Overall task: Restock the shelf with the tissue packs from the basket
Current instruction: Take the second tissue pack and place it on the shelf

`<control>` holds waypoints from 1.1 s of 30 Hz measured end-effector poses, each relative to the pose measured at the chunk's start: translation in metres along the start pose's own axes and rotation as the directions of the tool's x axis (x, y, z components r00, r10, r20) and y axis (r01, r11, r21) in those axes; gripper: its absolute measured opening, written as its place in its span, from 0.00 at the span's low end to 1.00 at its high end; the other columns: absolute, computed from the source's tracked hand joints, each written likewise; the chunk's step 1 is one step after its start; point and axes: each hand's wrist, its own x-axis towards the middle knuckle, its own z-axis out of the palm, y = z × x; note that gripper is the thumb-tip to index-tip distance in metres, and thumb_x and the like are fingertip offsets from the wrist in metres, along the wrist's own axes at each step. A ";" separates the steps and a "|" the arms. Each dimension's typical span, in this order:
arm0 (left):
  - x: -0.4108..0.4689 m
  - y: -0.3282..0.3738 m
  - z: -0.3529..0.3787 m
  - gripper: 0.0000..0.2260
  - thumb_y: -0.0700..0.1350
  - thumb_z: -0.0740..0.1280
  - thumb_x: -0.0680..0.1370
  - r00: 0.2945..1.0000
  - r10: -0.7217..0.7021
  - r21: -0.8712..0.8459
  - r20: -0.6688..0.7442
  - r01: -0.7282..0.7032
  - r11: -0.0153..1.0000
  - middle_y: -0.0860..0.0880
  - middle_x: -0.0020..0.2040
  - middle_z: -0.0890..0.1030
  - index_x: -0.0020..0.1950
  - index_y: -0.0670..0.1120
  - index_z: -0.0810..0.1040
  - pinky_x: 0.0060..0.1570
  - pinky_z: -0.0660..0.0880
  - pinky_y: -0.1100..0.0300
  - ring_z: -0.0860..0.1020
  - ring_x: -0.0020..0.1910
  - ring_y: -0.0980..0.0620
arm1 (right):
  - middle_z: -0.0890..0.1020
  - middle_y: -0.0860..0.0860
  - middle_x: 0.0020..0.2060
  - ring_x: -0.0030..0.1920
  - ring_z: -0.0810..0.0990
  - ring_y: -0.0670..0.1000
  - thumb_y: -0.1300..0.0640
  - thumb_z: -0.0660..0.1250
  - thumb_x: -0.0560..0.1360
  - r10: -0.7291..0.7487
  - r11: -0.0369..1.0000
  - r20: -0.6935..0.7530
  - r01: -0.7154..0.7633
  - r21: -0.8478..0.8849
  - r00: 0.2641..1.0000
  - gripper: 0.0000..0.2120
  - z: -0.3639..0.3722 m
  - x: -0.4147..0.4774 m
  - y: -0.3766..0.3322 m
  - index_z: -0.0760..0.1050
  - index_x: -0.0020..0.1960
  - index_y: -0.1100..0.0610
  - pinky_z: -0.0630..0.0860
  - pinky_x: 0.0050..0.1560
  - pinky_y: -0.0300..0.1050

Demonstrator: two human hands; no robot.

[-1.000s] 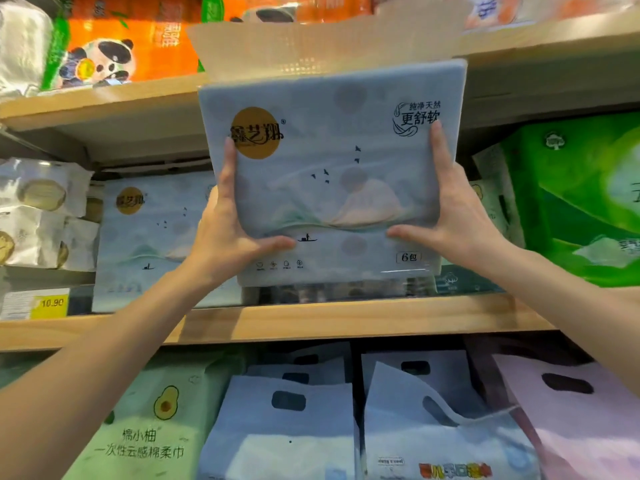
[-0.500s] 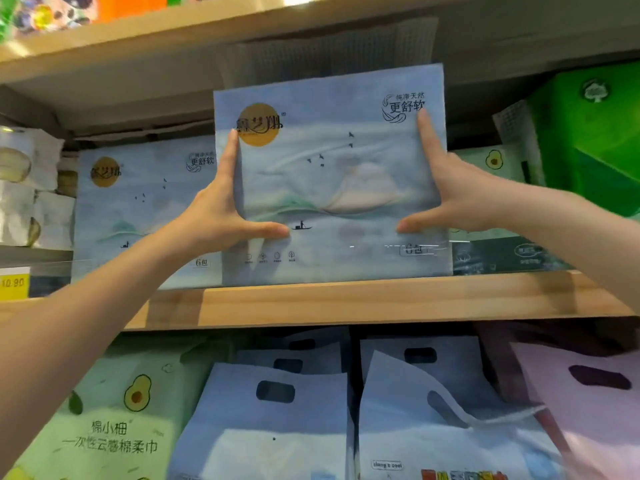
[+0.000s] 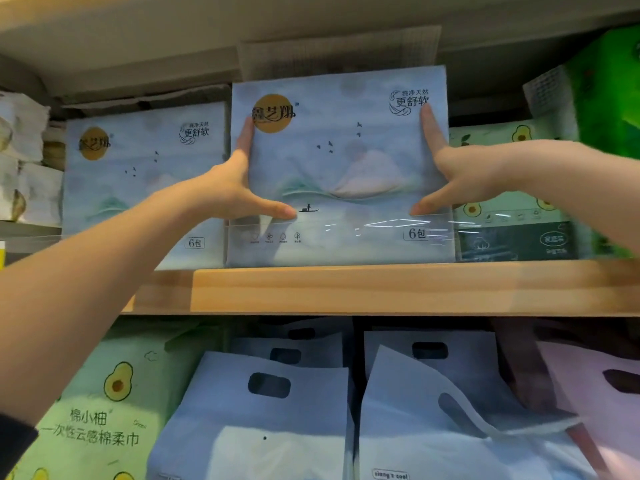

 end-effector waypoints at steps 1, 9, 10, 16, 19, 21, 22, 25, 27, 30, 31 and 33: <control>0.003 -0.001 0.000 0.62 0.62 0.76 0.57 1.000 -0.017 0.004 0.018 0.017 1.000 0.50 0.77 0.54 0.70 0.61 0.27 0.70 0.61 0.50 0.59 0.74 0.48 | 0.73 0.67 0.63 0.58 0.75 0.64 0.41 0.68 0.69 0.001 1.000 0.009 -0.001 -0.020 1.000 0.58 0.000 0.004 0.001 0.15 0.62 0.47 0.67 0.65 0.53; 0.013 -0.003 0.004 0.59 0.53 0.77 0.63 0.998 -0.061 -0.064 0.026 0.062 0.996 0.53 0.75 0.59 0.72 0.59 0.29 0.60 0.65 0.60 0.64 0.71 0.51 | 0.79 0.65 0.55 0.48 0.81 0.60 0.40 0.69 0.67 0.012 0.999 0.030 -0.011 -0.053 0.999 0.59 0.000 0.015 0.004 0.14 0.61 0.45 0.73 0.60 0.56; 0.012 -0.003 0.003 0.59 0.54 0.77 0.62 0.998 -0.062 -0.064 0.024 0.064 0.996 0.53 0.75 0.58 0.71 0.60 0.29 0.61 0.65 0.59 0.63 0.71 0.50 | 0.79 0.65 0.55 0.46 0.82 0.59 0.40 0.69 0.67 0.010 0.999 0.031 -0.008 -0.046 0.999 0.59 0.000 0.015 0.003 0.14 0.61 0.45 0.74 0.59 0.56; 0.007 -0.003 0.003 0.60 0.59 0.77 0.59 0.998 -0.056 -0.022 0.017 0.056 0.998 0.52 0.77 0.53 0.70 0.63 0.29 0.70 0.62 0.51 0.59 0.74 0.48 | 0.77 0.66 0.57 0.43 0.83 0.58 0.41 0.70 0.67 0.022 1.000 0.024 -0.021 -0.013 0.999 0.60 0.001 0.014 0.002 0.14 0.59 0.41 0.76 0.56 0.56; 0.002 -0.001 0.003 0.59 0.58 0.77 0.61 0.998 -0.055 -0.049 0.024 0.056 0.997 0.53 0.77 0.51 0.71 0.63 0.30 0.67 0.64 0.54 0.58 0.74 0.49 | 0.75 0.66 0.59 0.41 0.83 0.58 0.46 0.71 0.69 0.026 0.998 0.020 -0.027 0.051 0.999 0.60 0.001 0.007 -0.004 0.15 0.61 0.41 0.78 0.52 0.56; -0.004 0.004 0.000 0.57 0.56 0.77 0.63 0.997 -0.068 -0.050 0.026 0.069 0.996 0.54 0.77 0.51 0.72 0.61 0.32 0.59 0.69 0.56 0.61 0.72 0.48 | 0.73 0.66 0.63 0.41 0.83 0.58 0.47 0.72 0.68 0.033 0.997 0.013 -0.034 0.071 0.999 0.59 0.000 0.002 -0.007 0.17 0.63 0.42 0.78 0.52 0.55; -0.007 0.006 -0.003 0.56 0.55 0.77 0.63 0.997 -0.076 -0.055 0.030 0.077 0.995 0.55 0.76 0.52 0.73 0.61 0.34 0.56 0.72 0.55 0.63 0.70 0.48 | 0.72 0.65 0.64 0.40 0.82 0.57 0.47 0.72 0.68 0.040 0.997 0.013 -0.041 0.072 0.999 0.59 -0.002 -0.001 -0.009 0.18 0.64 0.42 0.78 0.52 0.54; -0.015 0.008 -0.014 0.54 0.55 0.76 0.64 0.996 -0.080 -0.072 0.037 0.082 0.994 0.56 0.76 0.52 0.75 0.58 0.38 0.58 0.75 0.48 0.64 0.69 0.48 | 0.69 0.62 0.68 0.38 0.81 0.52 0.45 0.72 0.67 0.083 0.992 0.017 -0.084 0.093 0.996 0.58 -0.007 -0.011 -0.014 0.23 0.68 0.43 0.75 0.49 0.49; -0.021 0.007 -0.021 0.53 0.56 0.75 0.64 0.997 -0.076 -0.036 0.034 0.077 0.996 0.55 0.77 0.52 0.76 0.55 0.41 0.61 0.72 0.47 0.61 0.73 0.48 | 0.66 0.60 0.70 0.40 0.81 0.54 0.45 0.72 0.67 0.107 0.989 0.016 -0.108 0.097 0.994 0.56 -0.011 -0.019 -0.018 0.25 0.70 0.45 0.74 0.48 0.47; -0.033 0.005 -0.030 0.47 0.57 0.73 0.66 0.997 -0.071 0.006 0.018 0.071 0.997 0.53 0.77 0.53 0.76 0.52 0.47 0.63 0.71 0.47 0.59 0.73 0.48 | 0.65 0.59 0.70 0.40 0.81 0.55 0.44 0.71 0.67 0.131 0.989 -0.001 -0.131 0.069 0.991 0.54 -0.017 -0.031 -0.025 0.29 0.72 0.47 0.74 0.43 0.47; -0.038 0.006 -0.033 0.45 0.57 0.73 0.67 0.998 -0.068 0.011 0.013 0.068 0.998 0.51 0.77 0.55 0.76 0.51 0.49 0.63 0.71 0.46 0.60 0.73 0.47 | 0.66 0.59 0.69 0.40 0.80 0.55 0.43 0.70 0.67 0.132 0.990 -0.013 -0.131 0.051 0.991 0.53 -0.018 -0.035 -0.027 0.31 0.73 0.48 0.73 0.42 0.47; -0.048 0.007 -0.039 0.42 0.57 0.72 0.69 0.999 -0.052 0.021 0.002 0.052 0.998 0.47 0.75 0.60 0.75 0.49 0.53 0.65 0.69 0.46 0.62 0.72 0.47 | 0.64 0.58 0.71 0.49 0.79 0.57 0.43 0.69 0.68 0.122 0.992 -0.042 -0.121 0.029 0.992 0.51 -0.021 -0.043 -0.032 0.34 0.74 0.49 0.73 0.50 0.50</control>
